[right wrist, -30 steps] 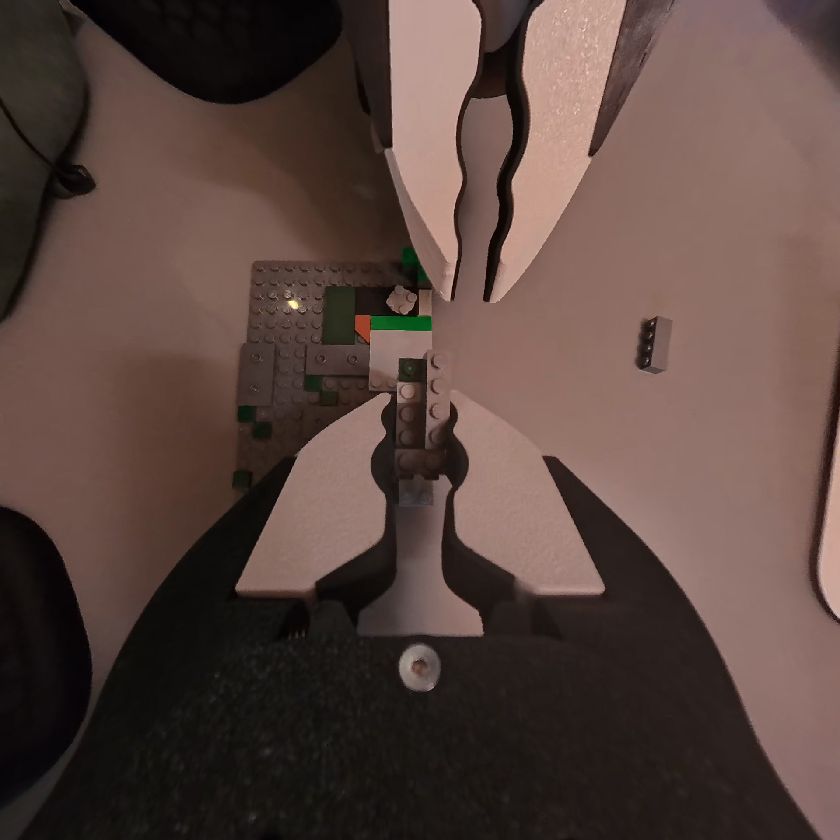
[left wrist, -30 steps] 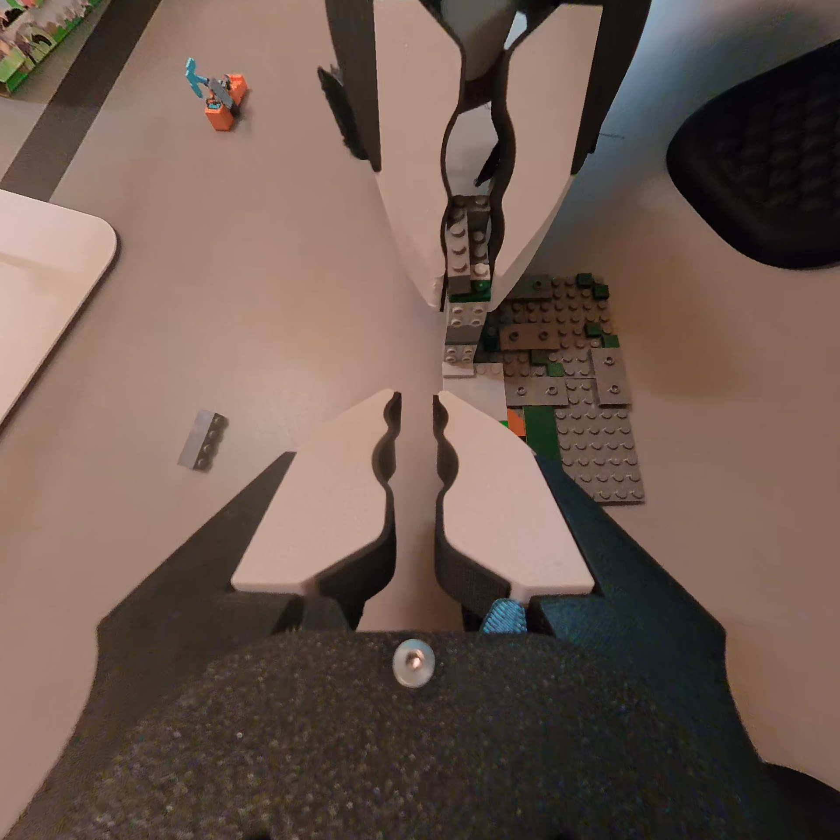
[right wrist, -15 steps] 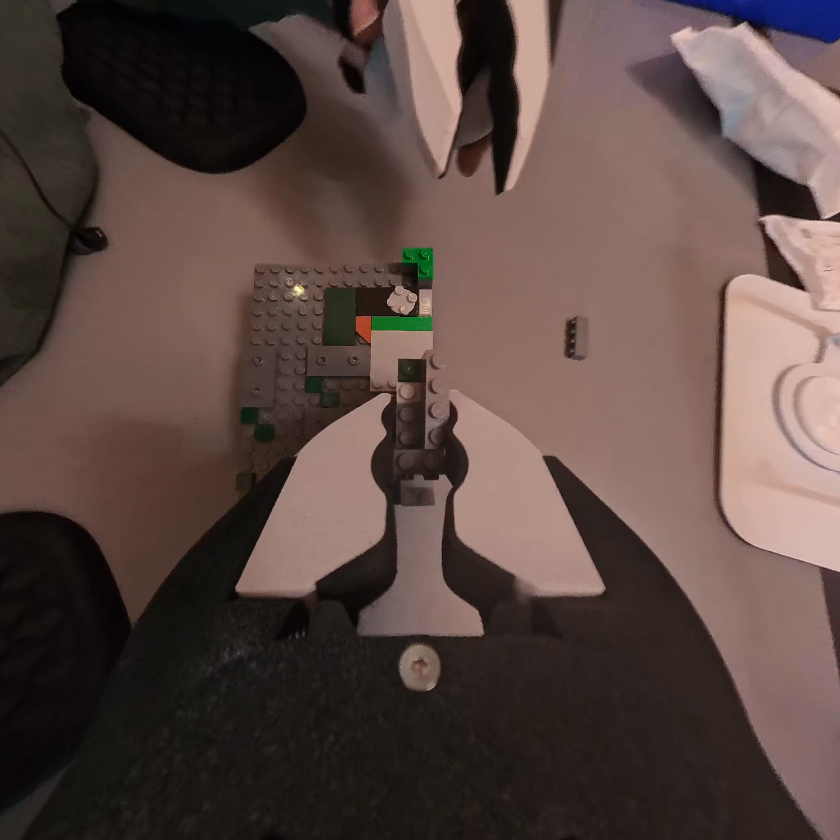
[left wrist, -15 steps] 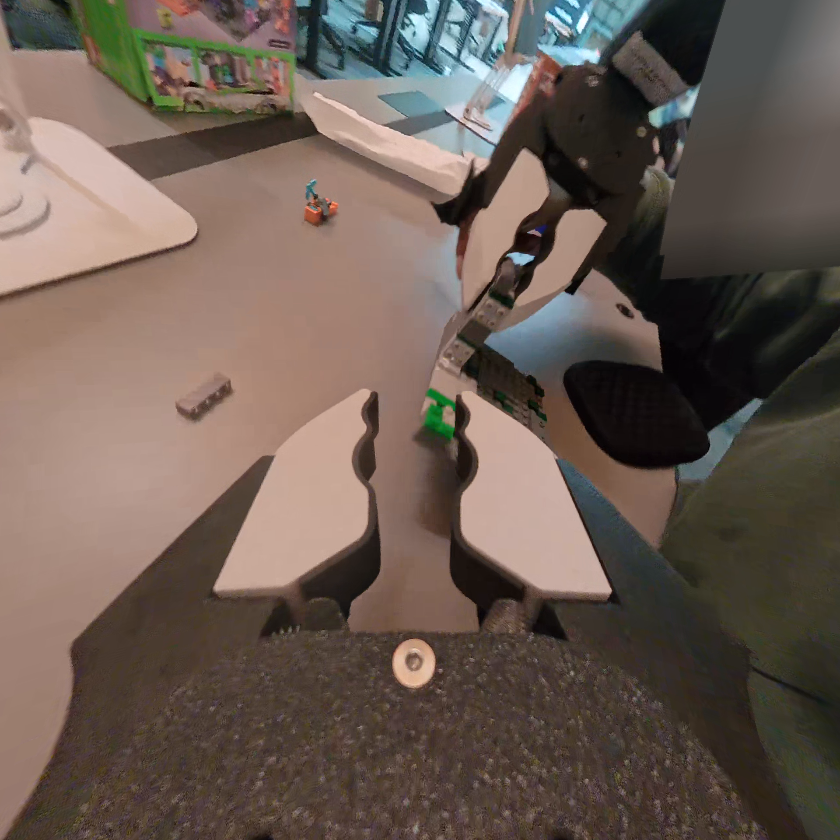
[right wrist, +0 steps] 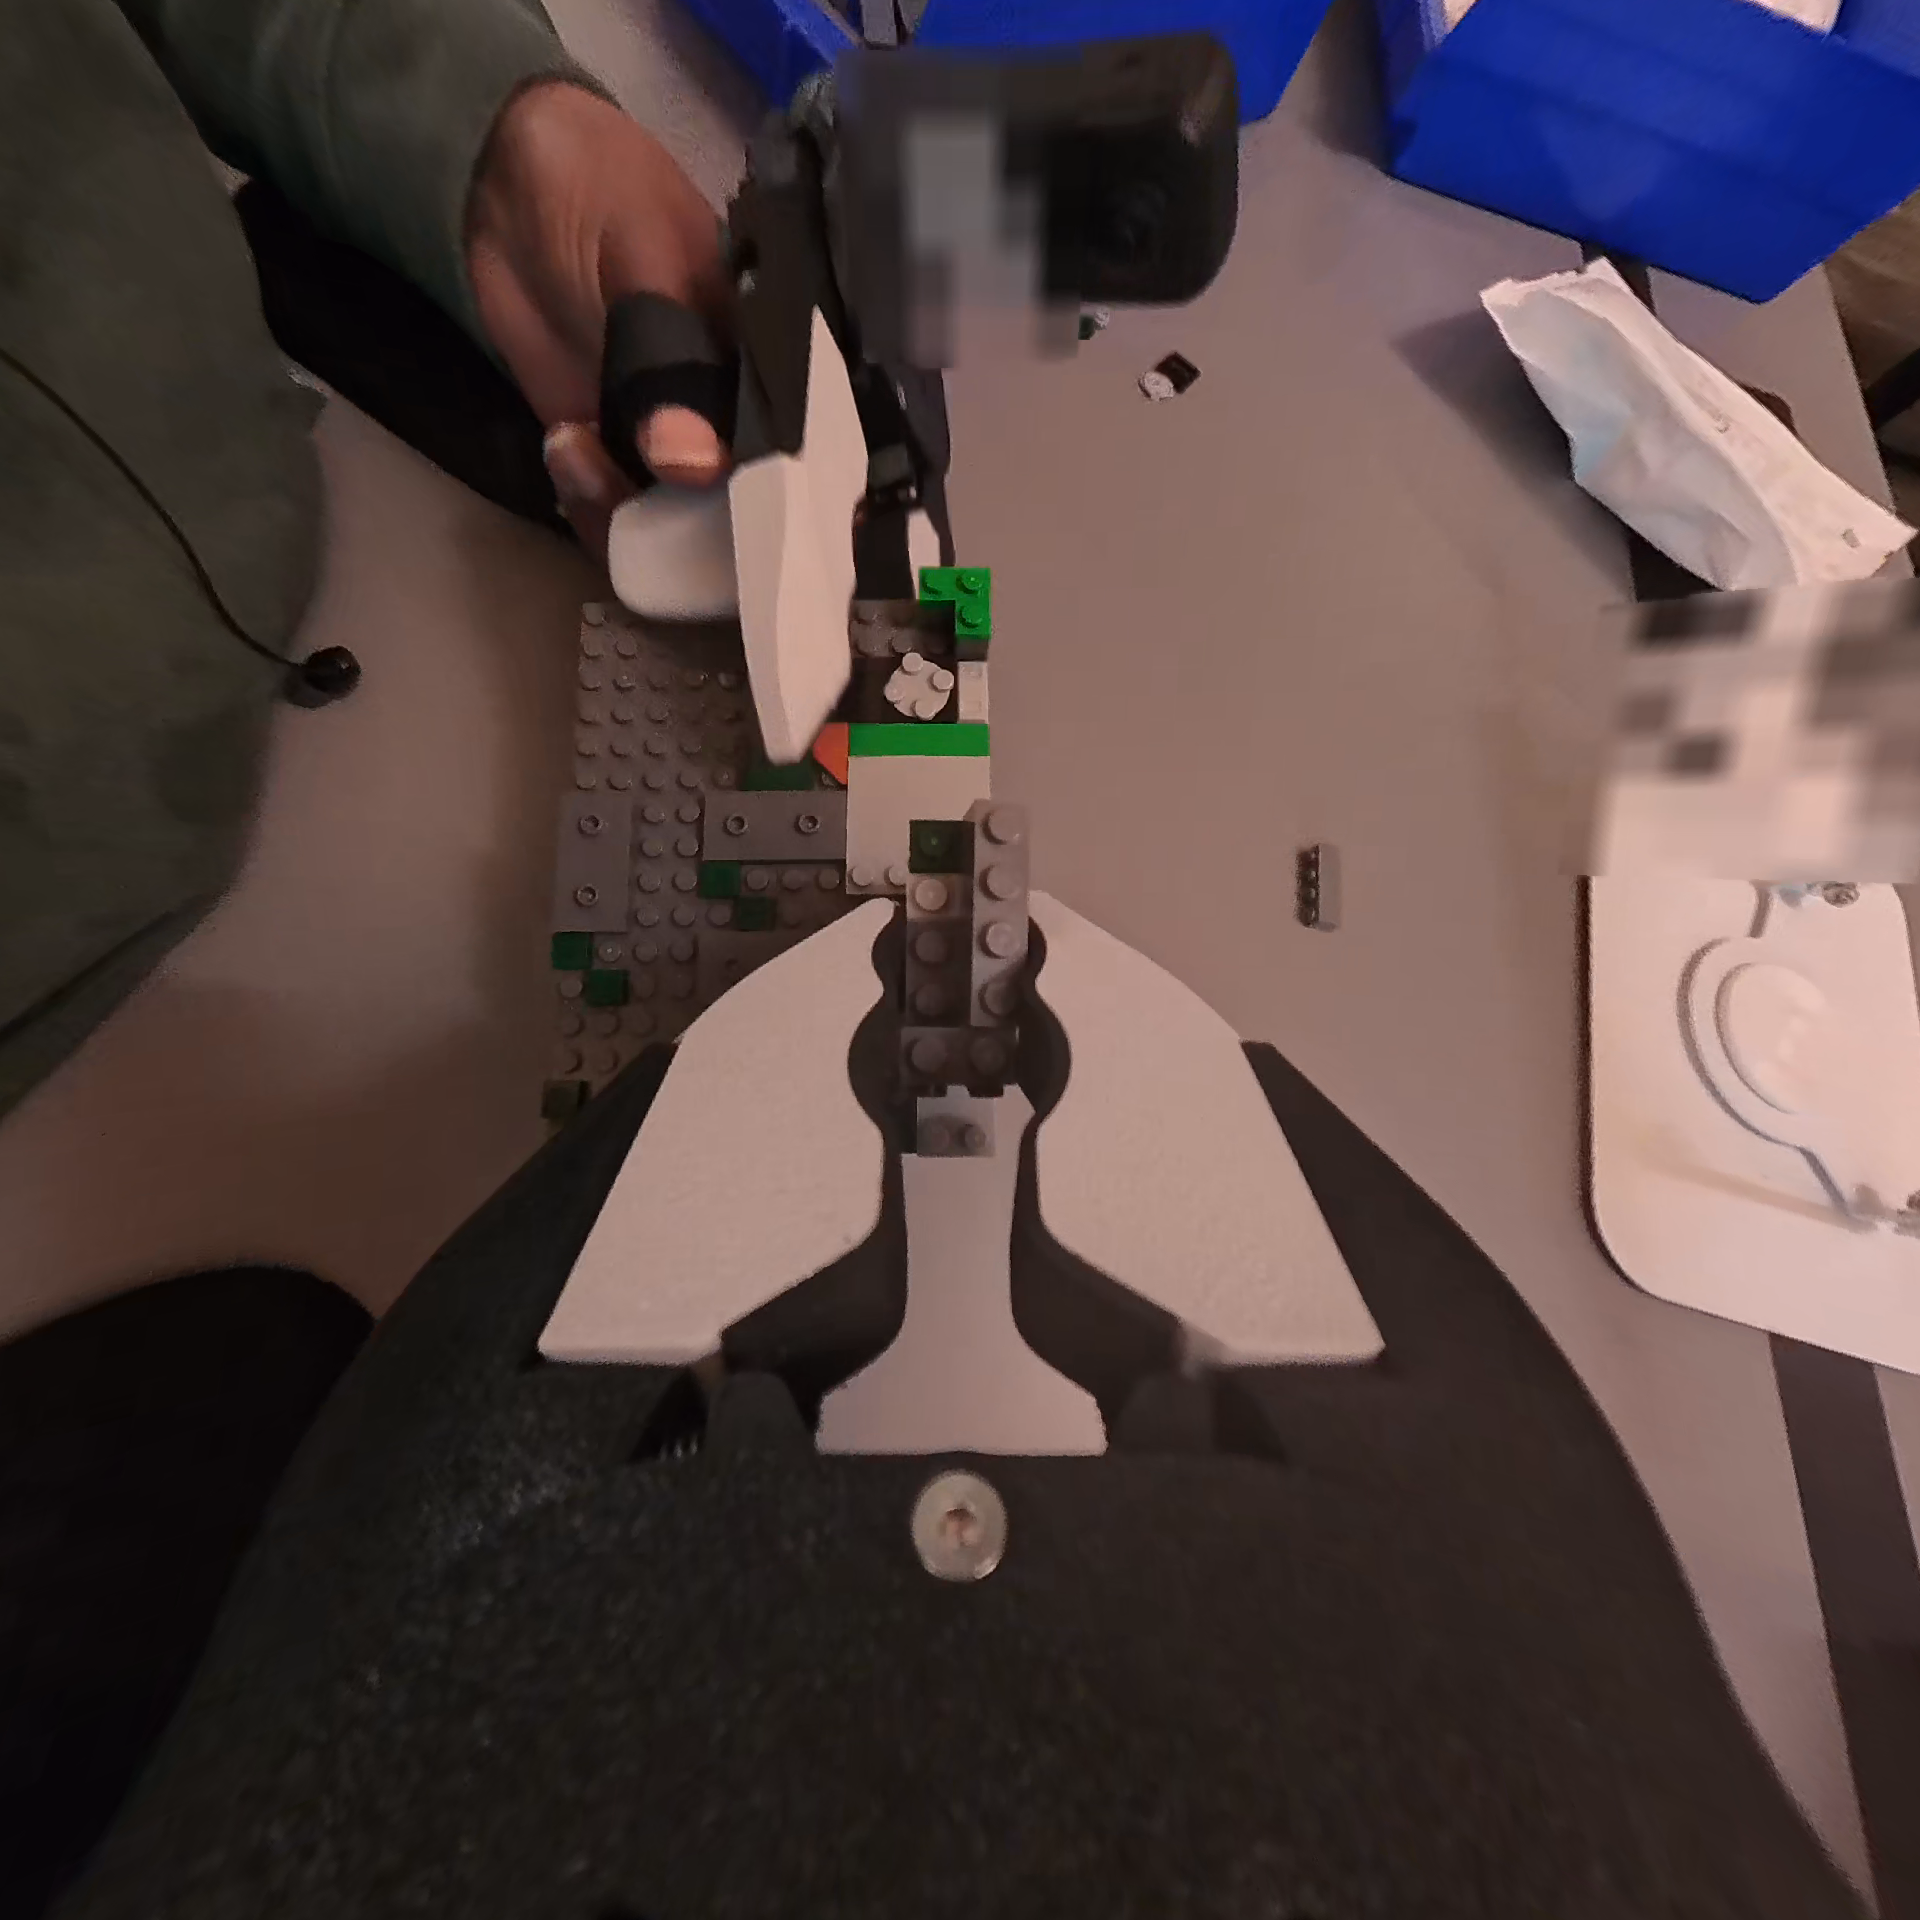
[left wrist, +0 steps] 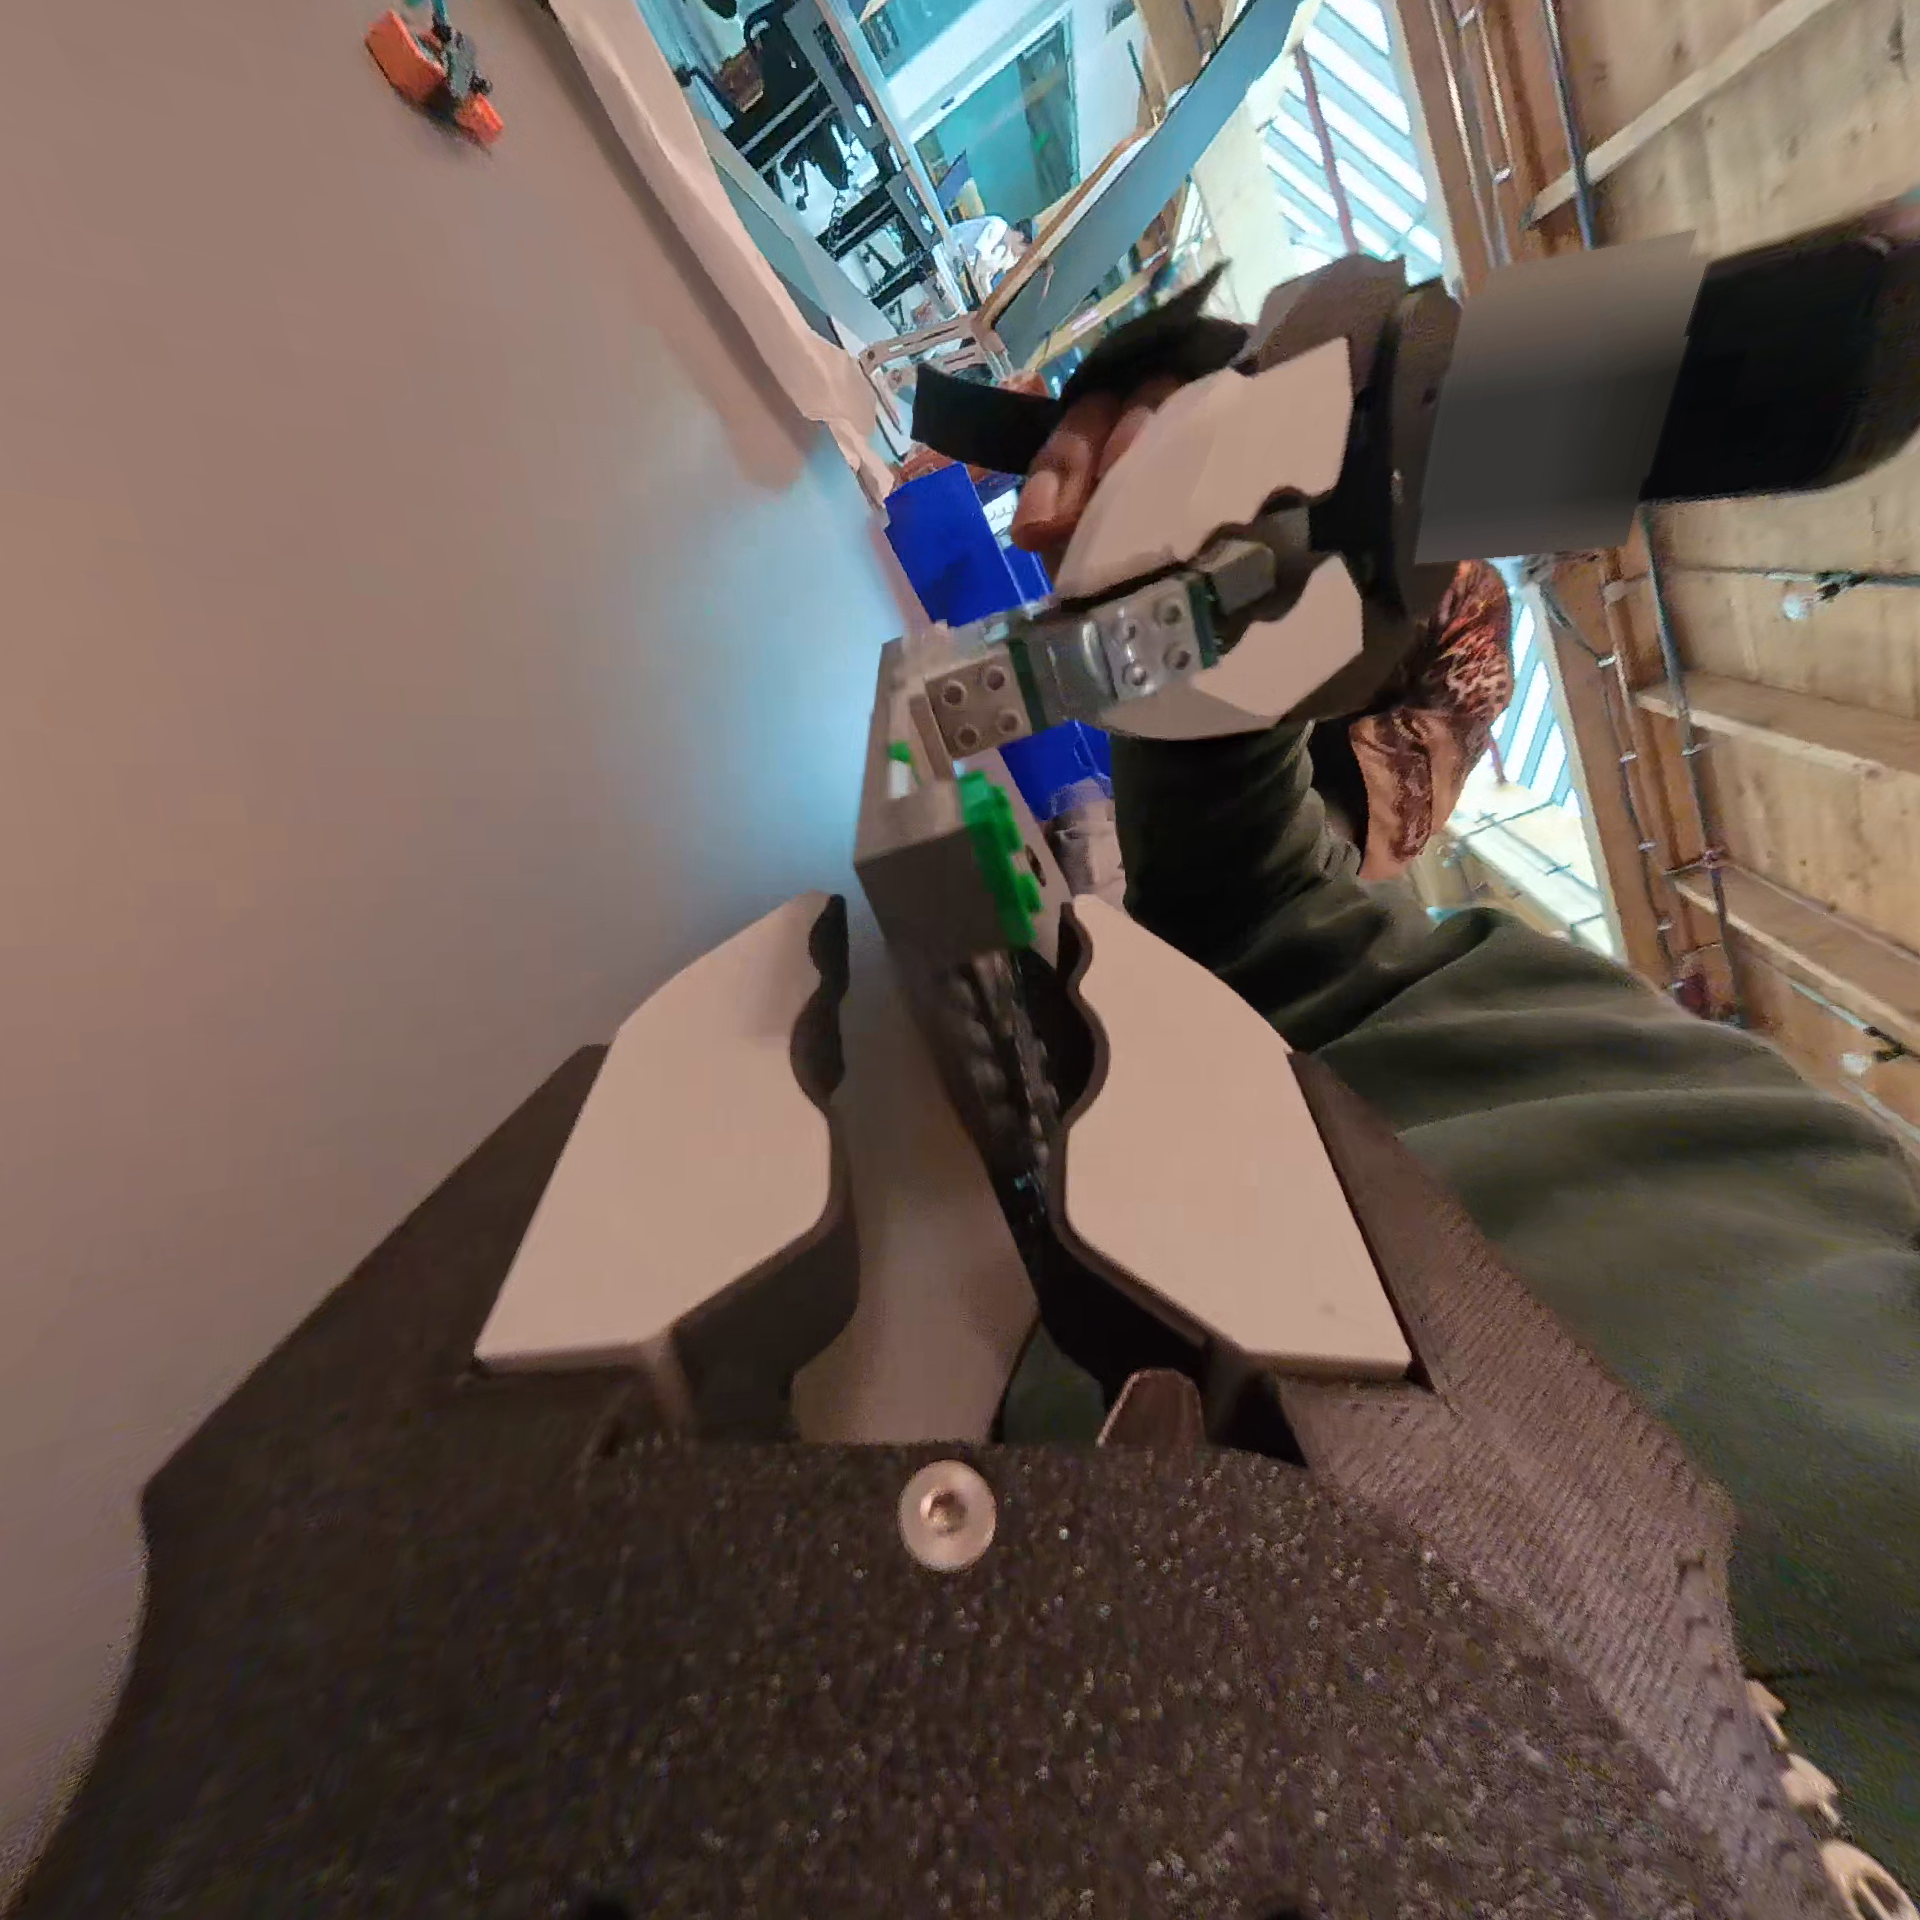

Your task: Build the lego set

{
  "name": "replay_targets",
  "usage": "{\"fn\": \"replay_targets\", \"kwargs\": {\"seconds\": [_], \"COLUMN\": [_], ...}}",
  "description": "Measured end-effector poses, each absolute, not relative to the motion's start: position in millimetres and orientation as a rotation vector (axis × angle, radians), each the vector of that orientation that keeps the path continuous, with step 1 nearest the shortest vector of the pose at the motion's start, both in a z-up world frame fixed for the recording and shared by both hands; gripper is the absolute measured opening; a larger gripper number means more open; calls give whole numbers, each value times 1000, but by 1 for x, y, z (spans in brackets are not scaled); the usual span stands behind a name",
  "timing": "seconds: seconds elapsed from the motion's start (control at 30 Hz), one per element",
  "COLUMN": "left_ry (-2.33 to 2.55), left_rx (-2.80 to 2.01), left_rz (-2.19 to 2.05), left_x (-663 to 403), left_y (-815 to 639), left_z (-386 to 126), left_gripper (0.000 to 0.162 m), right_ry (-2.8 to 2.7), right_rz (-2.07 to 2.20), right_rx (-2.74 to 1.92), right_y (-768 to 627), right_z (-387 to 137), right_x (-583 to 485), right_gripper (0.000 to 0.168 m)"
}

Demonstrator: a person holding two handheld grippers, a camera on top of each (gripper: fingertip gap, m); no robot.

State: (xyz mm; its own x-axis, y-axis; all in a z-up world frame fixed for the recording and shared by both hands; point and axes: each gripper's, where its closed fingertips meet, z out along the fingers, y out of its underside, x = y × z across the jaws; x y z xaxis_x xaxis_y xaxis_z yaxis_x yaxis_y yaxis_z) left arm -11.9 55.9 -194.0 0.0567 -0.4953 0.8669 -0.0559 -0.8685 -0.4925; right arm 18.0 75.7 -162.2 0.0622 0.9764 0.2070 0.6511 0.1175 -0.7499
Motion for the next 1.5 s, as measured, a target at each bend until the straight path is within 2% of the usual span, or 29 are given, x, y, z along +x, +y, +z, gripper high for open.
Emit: {"fn": "replay_targets", "kwargs": {"seconds": [0.03,0.23,0.67,0.83,1.1,1.23,1.5], "left_ry": [533,463,74,21,33,114,262], "left_rx": [-2013,-2039,-2194,-2234,-2273,-2302,-2373], "left_rz": [-1892,-1997,-2165,-2164,-2133,-2056,-2006], "left_x": [-10,-7,-6,-6,-5,-6,-4], "left_y": [56,50,36,36,38,36,20], "left_z": [-195,-200,-213,-221,-228,-234,-240], "left_gripper": [35,10,7,7,7,7,6], "right_ry": [-1667,-1709,-1830,-1840,-1836,-1844,-1835], "right_rz": [558,535,554,595,676,783,1123], "right_rx": [-1602,-1593,-1637,-1650,-1693,-1738,-2035], "right_y": [74,68,59,60,63,57,35], "right_z": [-162,-167,-177,-182,-186,-182,-196], "right_x": [15,6,1,1,5,9,20], "right_gripper": [17,17,20,26,26,36,66]}}
